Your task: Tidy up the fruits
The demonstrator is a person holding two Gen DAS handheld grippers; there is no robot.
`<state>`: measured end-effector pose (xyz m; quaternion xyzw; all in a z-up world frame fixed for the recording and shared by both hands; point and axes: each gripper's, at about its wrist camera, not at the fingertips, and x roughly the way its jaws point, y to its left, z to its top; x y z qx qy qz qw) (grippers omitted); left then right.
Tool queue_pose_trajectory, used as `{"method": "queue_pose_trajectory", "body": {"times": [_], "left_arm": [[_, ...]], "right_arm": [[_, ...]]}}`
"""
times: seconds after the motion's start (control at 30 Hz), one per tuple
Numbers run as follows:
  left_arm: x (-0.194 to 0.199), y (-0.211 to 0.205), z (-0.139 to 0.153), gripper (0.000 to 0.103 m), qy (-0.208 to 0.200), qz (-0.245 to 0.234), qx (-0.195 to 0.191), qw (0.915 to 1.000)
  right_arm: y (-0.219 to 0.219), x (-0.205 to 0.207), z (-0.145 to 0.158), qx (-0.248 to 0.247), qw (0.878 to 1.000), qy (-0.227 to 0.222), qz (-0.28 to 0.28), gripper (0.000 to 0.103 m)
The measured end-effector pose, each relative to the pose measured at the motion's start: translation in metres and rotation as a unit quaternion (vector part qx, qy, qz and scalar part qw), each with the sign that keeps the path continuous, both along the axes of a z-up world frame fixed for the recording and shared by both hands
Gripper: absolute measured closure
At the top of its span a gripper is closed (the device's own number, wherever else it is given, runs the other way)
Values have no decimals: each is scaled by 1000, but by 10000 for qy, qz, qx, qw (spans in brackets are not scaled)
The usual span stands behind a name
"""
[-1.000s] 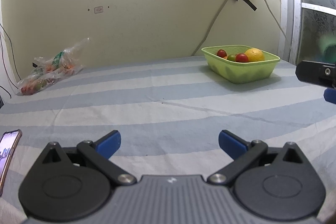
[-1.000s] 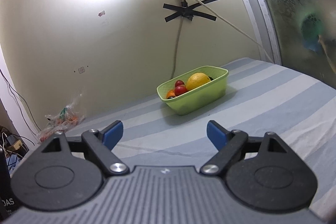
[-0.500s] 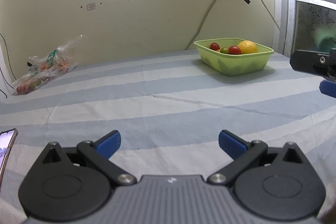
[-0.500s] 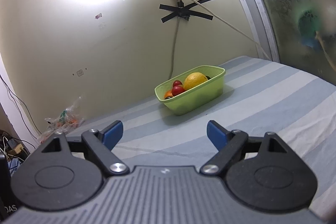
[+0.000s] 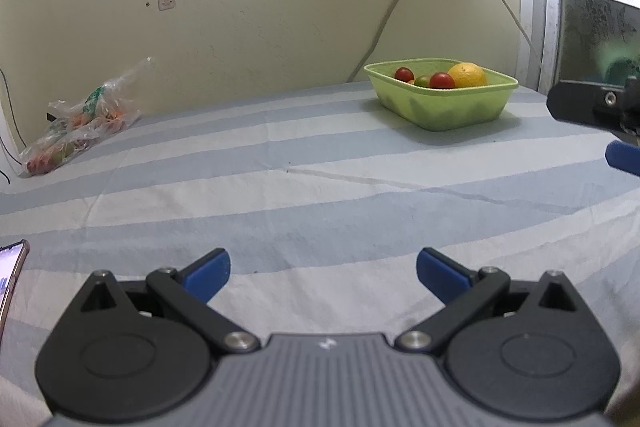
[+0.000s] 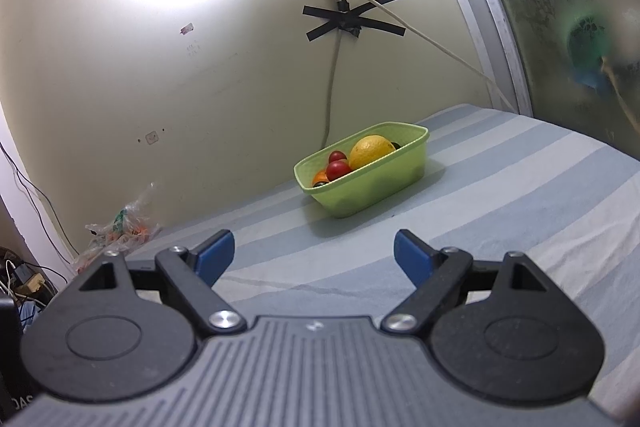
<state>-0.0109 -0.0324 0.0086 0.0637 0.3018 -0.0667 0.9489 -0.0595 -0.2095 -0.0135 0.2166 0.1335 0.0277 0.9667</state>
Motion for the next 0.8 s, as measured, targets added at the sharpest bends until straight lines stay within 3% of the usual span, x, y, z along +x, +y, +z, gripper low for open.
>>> {"method": "queue_pose_trajectory", "body": {"times": [0.47,0.8], "left_arm": [[2,-2,-3,0,119,-27,20,9999],[5,-2,-9,0,213,55,153,9996]], "right_arm": [[-4,4,-4,59,10000,60,-18,14],[5,10,-18,120,9989,397,229,14]]}}
